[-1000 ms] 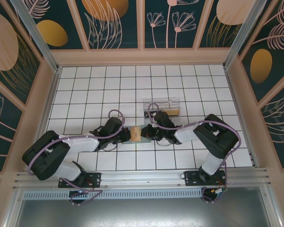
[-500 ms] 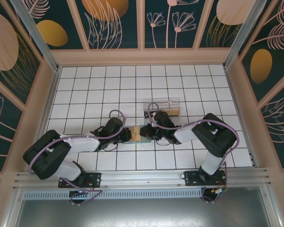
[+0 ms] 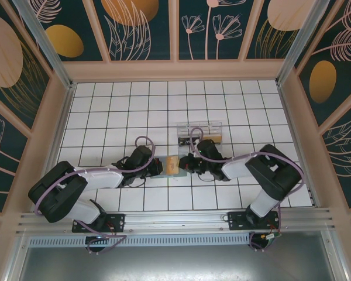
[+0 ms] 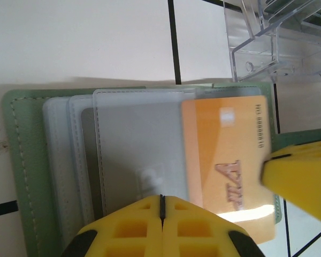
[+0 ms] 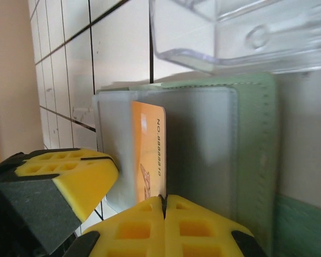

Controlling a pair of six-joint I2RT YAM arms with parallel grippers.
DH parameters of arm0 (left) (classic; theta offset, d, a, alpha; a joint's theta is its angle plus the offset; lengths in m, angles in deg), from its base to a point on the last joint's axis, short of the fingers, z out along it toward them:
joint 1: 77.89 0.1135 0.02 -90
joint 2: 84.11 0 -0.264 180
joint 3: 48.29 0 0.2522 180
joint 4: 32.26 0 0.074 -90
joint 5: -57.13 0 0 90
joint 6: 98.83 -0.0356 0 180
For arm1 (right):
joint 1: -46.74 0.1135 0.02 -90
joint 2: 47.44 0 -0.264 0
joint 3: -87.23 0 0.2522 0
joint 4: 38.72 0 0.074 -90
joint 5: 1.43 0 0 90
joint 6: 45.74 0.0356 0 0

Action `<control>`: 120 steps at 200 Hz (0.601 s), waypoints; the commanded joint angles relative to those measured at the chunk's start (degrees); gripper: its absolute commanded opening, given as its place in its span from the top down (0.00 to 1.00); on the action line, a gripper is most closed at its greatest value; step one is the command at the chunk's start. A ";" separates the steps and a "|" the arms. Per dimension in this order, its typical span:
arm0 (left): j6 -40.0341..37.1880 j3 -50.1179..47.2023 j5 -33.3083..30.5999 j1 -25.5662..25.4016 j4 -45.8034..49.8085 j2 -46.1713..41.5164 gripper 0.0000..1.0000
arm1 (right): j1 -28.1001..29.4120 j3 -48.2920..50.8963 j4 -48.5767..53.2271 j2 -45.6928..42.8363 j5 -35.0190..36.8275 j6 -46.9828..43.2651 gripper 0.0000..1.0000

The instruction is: Take the credit cards out of the card holder

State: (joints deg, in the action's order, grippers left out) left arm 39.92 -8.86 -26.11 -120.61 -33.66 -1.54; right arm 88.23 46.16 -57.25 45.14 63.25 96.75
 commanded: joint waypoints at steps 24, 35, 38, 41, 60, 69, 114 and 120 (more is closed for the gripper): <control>0.13 -0.84 -1.73 -0.17 4.45 -0.40 1.00 | -3.53 2.82 9.24 -10.51 2.22 -5.48 1.00; 0.18 -0.64 -1.75 -0.22 4.49 -0.53 1.00 | -4.24 2.97 12.17 -13.74 2.88 -6.90 1.00; 0.12 -0.58 -1.75 -0.23 4.44 -0.56 1.00 | -4.40 2.90 12.97 -14.68 3.09 -7.25 1.00; 0.12 -0.54 -1.68 -0.26 4.44 -0.72 1.00 | -4.54 2.81 14.02 -15.61 3.29 -7.77 1.00; 0.20 -0.01 -1.34 -0.22 4.39 -1.64 0.98 | -5.28 1.43 20.93 -21.06 4.92 -11.36 1.00; 0.21 0.40 -1.25 -0.25 4.32 -2.38 0.95 | -5.46 0.28 24.36 -23.67 5.89 -13.48 1.00; 0.32 2.44 -4.06 -0.17 4.99 -9.34 0.47 | -5.58 -9.80 42.04 -32.54 14.80 -26.27 1.00; 0.14 2.43 -4.96 -0.22 5.05 -10.54 0.41 | -5.59 -11.45 44.01 -32.87 16.00 -28.45 1.00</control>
State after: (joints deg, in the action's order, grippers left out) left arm 40.14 -8.42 -27.62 -120.66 -29.77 -7.71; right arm 83.03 41.33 -24.95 15.06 72.35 78.57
